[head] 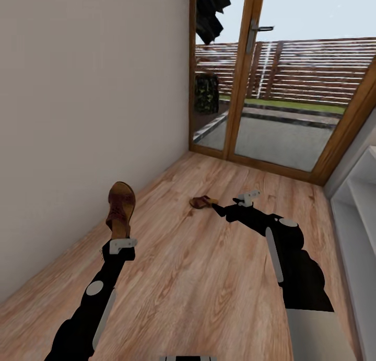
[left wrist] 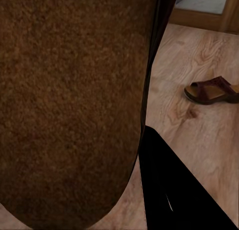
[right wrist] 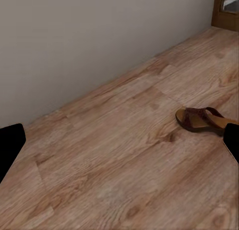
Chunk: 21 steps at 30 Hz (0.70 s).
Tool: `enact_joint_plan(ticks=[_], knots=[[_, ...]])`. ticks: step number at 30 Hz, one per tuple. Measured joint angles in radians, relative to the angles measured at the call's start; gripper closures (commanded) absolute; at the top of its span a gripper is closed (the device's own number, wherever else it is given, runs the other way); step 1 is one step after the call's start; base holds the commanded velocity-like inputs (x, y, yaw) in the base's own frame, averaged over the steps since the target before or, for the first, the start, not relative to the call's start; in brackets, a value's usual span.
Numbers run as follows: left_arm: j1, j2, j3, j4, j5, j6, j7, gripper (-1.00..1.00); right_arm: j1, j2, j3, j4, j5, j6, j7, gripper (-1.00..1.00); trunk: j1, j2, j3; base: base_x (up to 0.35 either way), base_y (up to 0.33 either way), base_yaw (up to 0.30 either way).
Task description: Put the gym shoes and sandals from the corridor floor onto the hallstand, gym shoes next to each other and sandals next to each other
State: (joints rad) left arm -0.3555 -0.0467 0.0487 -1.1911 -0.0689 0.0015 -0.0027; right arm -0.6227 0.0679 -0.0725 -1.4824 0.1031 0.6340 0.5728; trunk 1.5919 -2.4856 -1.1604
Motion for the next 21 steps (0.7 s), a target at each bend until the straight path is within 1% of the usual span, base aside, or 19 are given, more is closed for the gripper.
enact_joint_plan(ticks=[12,21], knots=[[0.0,0.0,0.0,0.0,0.0,0.0,0.0,1.0,0.0,0.0,0.0,0.0,0.0,0.0,0.0,-1.0,0.0,0.0,0.0,0.334,-0.093,0.009],[0.0,0.0,0.0,0.0,0.0,-0.002,0.0,1.0,0.0,0.0,0.0,0.0,0.0,0.0,0.0,-1.0,0.0,0.0,0.0,0.307,-0.128,0.249]])
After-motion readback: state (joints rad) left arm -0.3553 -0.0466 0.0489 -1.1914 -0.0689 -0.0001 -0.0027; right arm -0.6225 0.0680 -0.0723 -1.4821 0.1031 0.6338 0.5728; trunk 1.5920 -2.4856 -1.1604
